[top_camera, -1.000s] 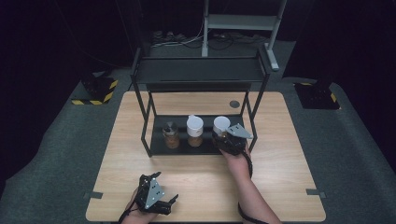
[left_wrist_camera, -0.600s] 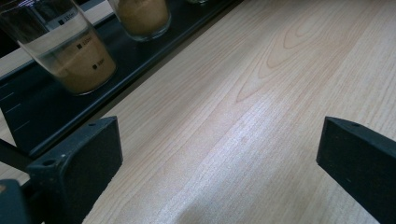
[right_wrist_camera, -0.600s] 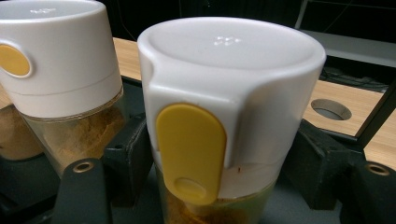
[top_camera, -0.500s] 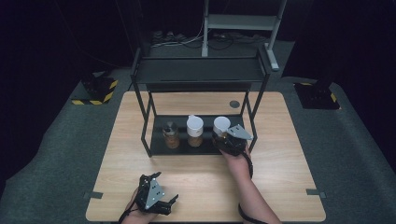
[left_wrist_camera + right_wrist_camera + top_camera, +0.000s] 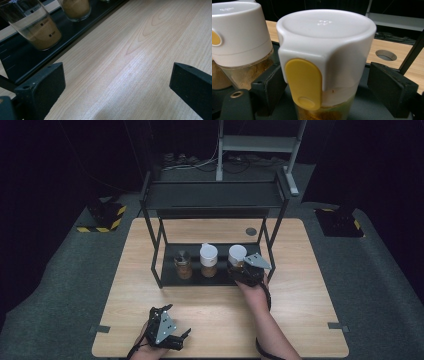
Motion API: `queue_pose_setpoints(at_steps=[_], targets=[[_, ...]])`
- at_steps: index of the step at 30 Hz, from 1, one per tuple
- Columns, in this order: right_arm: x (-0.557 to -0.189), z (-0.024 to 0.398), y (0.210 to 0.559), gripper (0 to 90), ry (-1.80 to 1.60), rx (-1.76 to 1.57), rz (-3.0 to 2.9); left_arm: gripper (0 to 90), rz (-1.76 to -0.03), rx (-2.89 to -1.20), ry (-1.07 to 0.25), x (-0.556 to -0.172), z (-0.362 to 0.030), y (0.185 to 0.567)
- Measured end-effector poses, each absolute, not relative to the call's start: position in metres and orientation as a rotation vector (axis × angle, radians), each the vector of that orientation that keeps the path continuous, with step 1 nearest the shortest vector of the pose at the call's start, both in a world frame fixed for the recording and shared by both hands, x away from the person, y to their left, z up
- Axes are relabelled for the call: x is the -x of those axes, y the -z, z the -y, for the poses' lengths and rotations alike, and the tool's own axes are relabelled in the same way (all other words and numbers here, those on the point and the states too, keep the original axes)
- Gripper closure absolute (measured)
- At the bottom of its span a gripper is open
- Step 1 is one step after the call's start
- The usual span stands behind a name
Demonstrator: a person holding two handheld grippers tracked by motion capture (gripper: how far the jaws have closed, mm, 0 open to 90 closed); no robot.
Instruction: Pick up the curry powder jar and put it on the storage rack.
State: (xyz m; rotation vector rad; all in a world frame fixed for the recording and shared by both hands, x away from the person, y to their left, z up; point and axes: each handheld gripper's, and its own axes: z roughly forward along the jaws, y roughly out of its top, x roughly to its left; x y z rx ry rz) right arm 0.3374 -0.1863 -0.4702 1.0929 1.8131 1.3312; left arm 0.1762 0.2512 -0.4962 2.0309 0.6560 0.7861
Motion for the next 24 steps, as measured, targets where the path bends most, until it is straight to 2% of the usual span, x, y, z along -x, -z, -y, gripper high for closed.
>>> queue_pose_setpoints(at_steps=[14, 24], targets=[[-0.3339, 0.1886, 0.4663, 15.0, -1.345, -1.073, -1.828, 0.6, -0.656, -2.031, -0.791, -0.1757, -0.2507, 0.4963], [-0.3297, 0.1896, 0.4605, 4.2, -1.360, -1.067, -1.826, 0.6, -0.655, -2.031, -0.790, -0.1758, -0.2509, 0.4964]])
